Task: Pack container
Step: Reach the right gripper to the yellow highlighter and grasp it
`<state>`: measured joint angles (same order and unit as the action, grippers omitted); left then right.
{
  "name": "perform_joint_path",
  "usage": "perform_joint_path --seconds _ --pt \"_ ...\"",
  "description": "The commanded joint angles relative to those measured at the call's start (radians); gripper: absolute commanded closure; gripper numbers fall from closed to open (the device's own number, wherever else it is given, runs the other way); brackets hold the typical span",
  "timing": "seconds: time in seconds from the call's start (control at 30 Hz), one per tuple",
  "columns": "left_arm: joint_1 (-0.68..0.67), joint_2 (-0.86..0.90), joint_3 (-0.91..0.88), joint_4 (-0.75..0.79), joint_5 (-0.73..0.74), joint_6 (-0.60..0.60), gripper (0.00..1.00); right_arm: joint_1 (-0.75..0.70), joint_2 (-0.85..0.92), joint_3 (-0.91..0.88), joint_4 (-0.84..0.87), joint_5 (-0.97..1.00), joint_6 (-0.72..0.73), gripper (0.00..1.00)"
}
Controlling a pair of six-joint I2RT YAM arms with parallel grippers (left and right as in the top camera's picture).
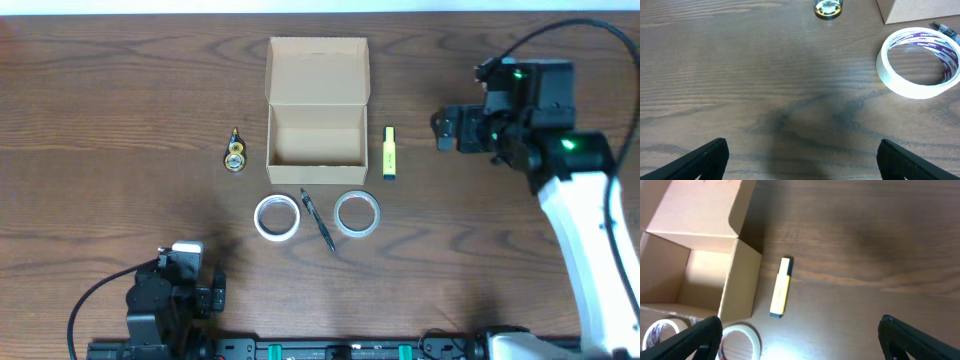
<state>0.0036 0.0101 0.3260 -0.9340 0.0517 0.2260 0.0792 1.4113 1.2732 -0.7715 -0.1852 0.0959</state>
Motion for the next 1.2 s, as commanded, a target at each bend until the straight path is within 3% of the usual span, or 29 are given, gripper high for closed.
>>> perform_joint_path --seconds 0.0,0.3,0.63,0.77,1.17 --pt "-0.004 -0.006 -0.017 -0.043 -0.007 0.014 0.05 0.042 0.058 0.021 0.03 -0.002 0.032 0.01" --pt "-0.004 -0.006 -0.017 -0.043 -0.007 0.014 0.05 0.087 0.236 0.021 0.105 0.05 0.04 0.01" --pt "-0.004 -0.006 -0.017 -0.043 -0.007 0.014 0.05 0.109 0.359 0.021 0.153 0.051 0.143 0.01" --pt "-0.004 -0.006 -0.017 -0.043 -0.007 0.014 0.04 0.173 0.41 0.021 0.185 0.128 0.186 0.1" --pt "-0.004 -0.006 -0.017 -0.043 -0.007 0.014 0.05 0.229 0.474 0.021 0.185 0.258 0.252 0.11"
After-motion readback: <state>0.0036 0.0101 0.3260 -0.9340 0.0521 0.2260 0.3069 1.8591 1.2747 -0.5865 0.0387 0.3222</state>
